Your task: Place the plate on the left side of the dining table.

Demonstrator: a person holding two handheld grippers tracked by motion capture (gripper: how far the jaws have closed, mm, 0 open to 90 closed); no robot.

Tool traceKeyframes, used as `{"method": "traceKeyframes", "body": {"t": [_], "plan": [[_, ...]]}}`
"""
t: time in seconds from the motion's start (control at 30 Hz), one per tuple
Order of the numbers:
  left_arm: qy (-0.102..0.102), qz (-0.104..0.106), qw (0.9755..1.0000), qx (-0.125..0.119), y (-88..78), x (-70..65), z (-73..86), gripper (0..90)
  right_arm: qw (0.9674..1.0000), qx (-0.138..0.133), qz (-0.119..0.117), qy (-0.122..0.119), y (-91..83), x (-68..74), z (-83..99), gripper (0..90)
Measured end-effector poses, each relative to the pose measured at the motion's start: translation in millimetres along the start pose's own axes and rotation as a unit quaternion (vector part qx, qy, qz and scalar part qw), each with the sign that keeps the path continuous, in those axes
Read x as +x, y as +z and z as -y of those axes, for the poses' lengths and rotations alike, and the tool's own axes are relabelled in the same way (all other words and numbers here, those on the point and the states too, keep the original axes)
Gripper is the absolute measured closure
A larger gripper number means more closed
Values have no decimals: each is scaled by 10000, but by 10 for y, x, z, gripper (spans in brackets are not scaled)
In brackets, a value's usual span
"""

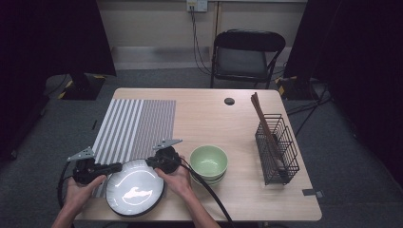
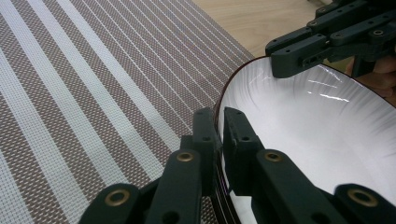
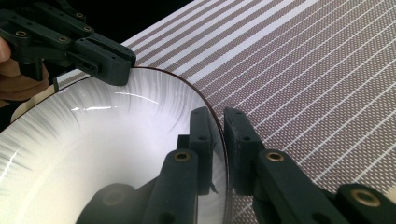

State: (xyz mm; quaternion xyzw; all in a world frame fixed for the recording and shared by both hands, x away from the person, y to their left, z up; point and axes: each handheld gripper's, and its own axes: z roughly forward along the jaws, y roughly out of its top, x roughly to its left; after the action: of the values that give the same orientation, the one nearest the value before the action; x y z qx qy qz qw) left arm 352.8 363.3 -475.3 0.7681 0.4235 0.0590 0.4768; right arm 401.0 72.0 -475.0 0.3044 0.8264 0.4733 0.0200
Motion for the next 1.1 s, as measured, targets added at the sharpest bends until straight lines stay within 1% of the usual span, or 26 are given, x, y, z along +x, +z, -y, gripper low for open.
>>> {"method": "traceKeyframes", "body": {"t": [0.07,0.17,0.3,0.4,0.43,0.6,0.67,0.73,0.77,0.8,0.83,0.87,0.9,0.93,0.97,1.03,1.07,1.1], "plan": [[-43,54,10000,-29,-6,18,6,844,10000,-4,-3,1,0,-2,1,828],[-16,53,10000,-25,-8,21,4,845,10000,-33,-22,13,0,-6,6,830],[-89,104,9999,-46,22,26,0,843,10000,-31,-44,-11,0,-10,4,831],[-28,99,9999,34,50,27,-19,838,10000,-34,-46,-3,1,-11,1,831],[-40,110,9999,44,52,26,-23,838,10000,-50,-42,9,2,-9,4,831],[-29,109,9999,5,50,30,-22,841,10000,-56,-47,7,1,-10,3,832],[-61,86,9999,-29,43,20,-24,843,10000,-77,-19,13,-2,-3,7,832],[8,45,10000,-22,41,12,-29,844,9999,-139,18,33,-1,3,18,832],[-46,58,10000,-33,40,17,-27,844,9999,-165,5,43,-1,1,21,832],[-46,58,10000,-33,40,17,-27,845,9999,-165,5,43,-1,1,21,832],[-27,63,9998,-176,18,11,-29,852,9998,-175,-1,40,1,-1,21,833],[-27,63,9998,-176,18,11,-29,871,9998,-175,-1,40,1,-1,21,833],[10,85,9999,-121,7,18,-42,872,9998,-197,-27,49,-3,-5,20,835],[10,85,9999,-121,7,18,-42,867,9998,-197,-27,49,-3,-5,20,835],[131,-71,9999,-30,19,-28,-54,863,9998,-182,-46,75,6,-12,21,834],[54,-38,10000,-58,20,-13,-48,863,9998,-178,-29,58,2,-8,20,834],[54,-38,10000,-58,20,-13,-48,864,9998,-178,-29,58,2,-8,20,834],[19,13,9999,-105,24,-4,-38,864,9998,-176,-30,62,2,-8,19,834]]}}
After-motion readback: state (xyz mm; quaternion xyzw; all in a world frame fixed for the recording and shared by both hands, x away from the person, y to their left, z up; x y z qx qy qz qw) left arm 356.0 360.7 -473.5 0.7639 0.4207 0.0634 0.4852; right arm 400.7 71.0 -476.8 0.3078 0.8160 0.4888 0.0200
